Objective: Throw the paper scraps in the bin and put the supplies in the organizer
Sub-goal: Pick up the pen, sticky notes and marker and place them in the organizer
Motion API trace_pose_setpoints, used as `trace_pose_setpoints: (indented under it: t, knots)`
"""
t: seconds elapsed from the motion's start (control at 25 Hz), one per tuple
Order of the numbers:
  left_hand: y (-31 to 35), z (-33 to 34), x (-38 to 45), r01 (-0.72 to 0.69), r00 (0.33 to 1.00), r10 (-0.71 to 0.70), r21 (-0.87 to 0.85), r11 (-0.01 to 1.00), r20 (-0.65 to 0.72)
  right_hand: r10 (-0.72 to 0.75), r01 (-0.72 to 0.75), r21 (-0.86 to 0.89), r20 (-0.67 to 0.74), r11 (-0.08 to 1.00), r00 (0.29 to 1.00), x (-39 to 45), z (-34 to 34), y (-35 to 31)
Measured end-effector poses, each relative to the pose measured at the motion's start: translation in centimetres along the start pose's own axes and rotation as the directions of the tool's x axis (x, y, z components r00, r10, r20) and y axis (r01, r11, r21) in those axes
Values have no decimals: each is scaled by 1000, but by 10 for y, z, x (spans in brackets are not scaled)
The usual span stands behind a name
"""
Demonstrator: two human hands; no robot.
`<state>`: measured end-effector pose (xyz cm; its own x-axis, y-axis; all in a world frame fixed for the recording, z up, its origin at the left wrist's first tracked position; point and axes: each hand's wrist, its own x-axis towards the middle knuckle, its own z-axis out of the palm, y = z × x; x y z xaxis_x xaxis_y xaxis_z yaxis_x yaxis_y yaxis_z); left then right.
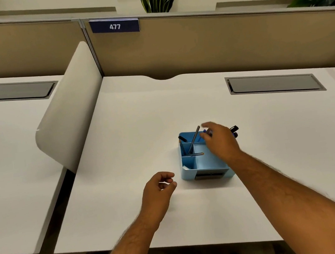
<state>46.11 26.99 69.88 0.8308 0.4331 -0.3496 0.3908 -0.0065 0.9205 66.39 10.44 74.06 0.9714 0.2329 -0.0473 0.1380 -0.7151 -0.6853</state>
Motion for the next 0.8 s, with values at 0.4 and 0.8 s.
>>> trace_pose_setpoints:
  t: [0.4, 0.8]
  knots:
    - [43, 36, 8, -133, 973, 153, -116, 984, 175, 318, -292, 703, 98, 649, 943, -109, 9, -16]
    - [55, 27, 44, -210, 915, 168, 76, 975, 367, 204, -238, 617, 126, 750, 971, -117, 11, -5]
